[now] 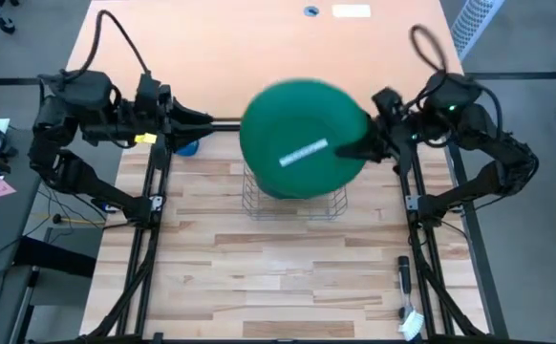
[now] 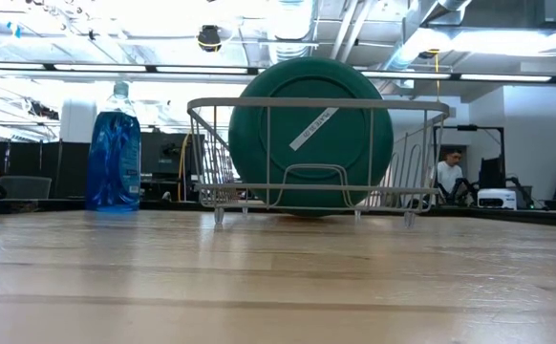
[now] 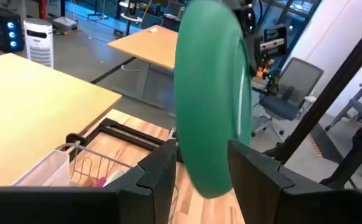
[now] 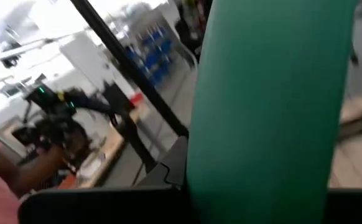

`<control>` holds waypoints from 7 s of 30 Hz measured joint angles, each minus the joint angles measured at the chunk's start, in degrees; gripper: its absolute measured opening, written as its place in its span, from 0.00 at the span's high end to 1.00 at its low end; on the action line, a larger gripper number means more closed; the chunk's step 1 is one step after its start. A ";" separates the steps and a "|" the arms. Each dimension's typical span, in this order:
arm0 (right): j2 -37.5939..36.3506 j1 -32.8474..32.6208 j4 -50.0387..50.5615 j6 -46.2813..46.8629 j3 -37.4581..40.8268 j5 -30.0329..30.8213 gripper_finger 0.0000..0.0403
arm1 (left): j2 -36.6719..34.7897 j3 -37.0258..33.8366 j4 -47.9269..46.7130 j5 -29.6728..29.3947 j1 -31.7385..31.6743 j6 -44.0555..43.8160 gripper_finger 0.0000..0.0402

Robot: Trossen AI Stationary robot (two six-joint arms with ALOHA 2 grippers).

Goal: Sort dishes
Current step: Put the green plate in the dish rack

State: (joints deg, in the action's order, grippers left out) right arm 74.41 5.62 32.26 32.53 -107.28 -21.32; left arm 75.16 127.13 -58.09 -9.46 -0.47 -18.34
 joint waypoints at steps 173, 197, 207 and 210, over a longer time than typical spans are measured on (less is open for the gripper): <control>37.46 1.74 57.43 -38.36 -27.83 4.71 0.87 | -0.05 0.09 -8.13 -8.00 -0.02 2.55 0.65; 38.25 0.53 57.36 -39.45 -17.68 4.33 0.87 | -0.06 0.08 -8.10 -9.35 0.00 0.97 0.65; 38.27 -0.32 56.29 -37.01 -17.62 10.34 0.87 | -0.07 0.07 -8.48 -9.35 0.00 1.34 0.65; 38.29 -1.27 55.10 -36.87 -17.57 11.38 0.87 | -0.07 0.07 -8.49 -9.35 0.00 1.34 0.65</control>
State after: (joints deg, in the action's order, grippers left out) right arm 112.71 4.35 87.36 -4.34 -124.86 -9.94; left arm 75.09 127.20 -66.58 -18.81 -0.47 -16.99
